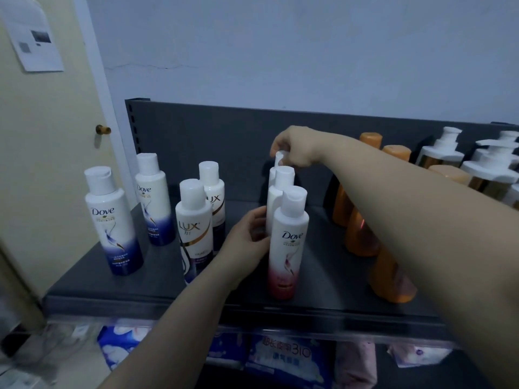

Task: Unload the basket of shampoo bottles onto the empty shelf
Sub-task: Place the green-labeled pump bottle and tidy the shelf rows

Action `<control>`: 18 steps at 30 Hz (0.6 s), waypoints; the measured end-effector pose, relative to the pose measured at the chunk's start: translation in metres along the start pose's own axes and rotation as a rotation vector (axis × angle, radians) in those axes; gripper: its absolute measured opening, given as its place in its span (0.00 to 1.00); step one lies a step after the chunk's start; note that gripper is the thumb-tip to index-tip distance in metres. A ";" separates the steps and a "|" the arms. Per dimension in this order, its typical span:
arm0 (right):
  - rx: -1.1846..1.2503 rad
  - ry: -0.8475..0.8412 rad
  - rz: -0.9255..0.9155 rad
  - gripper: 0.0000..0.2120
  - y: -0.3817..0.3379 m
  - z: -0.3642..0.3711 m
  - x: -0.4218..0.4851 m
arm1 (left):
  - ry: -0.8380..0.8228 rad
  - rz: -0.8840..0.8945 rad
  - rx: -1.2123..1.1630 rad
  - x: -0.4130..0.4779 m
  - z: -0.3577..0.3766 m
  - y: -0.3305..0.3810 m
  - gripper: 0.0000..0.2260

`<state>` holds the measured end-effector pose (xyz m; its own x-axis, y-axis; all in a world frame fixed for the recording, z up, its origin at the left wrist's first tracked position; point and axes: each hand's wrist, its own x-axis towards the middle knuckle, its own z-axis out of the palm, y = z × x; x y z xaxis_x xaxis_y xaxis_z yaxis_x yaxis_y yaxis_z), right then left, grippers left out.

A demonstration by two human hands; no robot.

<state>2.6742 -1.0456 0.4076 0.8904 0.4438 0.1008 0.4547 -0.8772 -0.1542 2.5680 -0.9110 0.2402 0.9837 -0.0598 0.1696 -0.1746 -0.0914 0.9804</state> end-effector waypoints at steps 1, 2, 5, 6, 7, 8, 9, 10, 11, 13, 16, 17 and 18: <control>-0.013 0.011 -0.011 0.09 0.001 0.001 0.003 | -0.003 -0.017 0.018 0.003 0.000 -0.001 0.26; -0.016 0.018 -0.016 0.10 0.002 0.002 0.007 | -0.005 -0.039 0.044 0.006 0.001 -0.001 0.26; -0.016 0.035 -0.011 0.12 0.007 0.004 0.014 | -0.023 -0.085 0.102 0.015 0.003 -0.001 0.26; -0.019 0.038 -0.010 0.13 0.009 0.005 0.016 | -0.032 -0.092 0.120 0.017 0.004 -0.001 0.26; -0.016 0.042 -0.008 0.13 0.010 0.006 0.018 | -0.041 -0.094 0.133 0.019 0.004 -0.001 0.25; -0.009 0.045 -0.004 0.13 0.012 0.007 0.019 | -0.049 -0.092 0.144 0.021 0.005 -0.001 0.24; -0.003 0.043 0.002 0.14 0.013 0.008 0.020 | -0.052 -0.091 0.151 0.023 0.005 -0.002 0.23; 0.000 0.036 0.009 0.15 0.014 0.008 0.019 | -0.052 -0.090 0.157 0.024 0.006 -0.003 0.23; 0.000 0.031 0.016 0.18 0.014 0.007 0.018 | -0.051 -0.088 0.162 0.025 0.006 -0.003 0.22; 0.025 0.062 0.027 0.23 0.011 -0.001 0.010 | -0.054 -0.078 0.172 0.028 0.007 -0.004 0.20; 0.174 0.221 0.014 0.24 0.003 -0.020 -0.016 | -0.072 -0.065 0.176 0.033 0.009 -0.003 0.18; 0.231 0.271 -0.003 0.22 0.000 -0.024 -0.028 | -0.079 -0.063 0.176 0.034 0.009 -0.002 0.17; 0.279 0.309 -0.028 0.20 -0.004 -0.026 -0.041 | -0.089 -0.062 0.177 0.035 0.009 -0.003 0.17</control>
<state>2.6349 -1.0648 0.4294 0.8493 0.3535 0.3921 0.5041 -0.7635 -0.4037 2.6027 -0.9222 0.2427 0.9864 -0.1358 0.0922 -0.1264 -0.2699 0.9546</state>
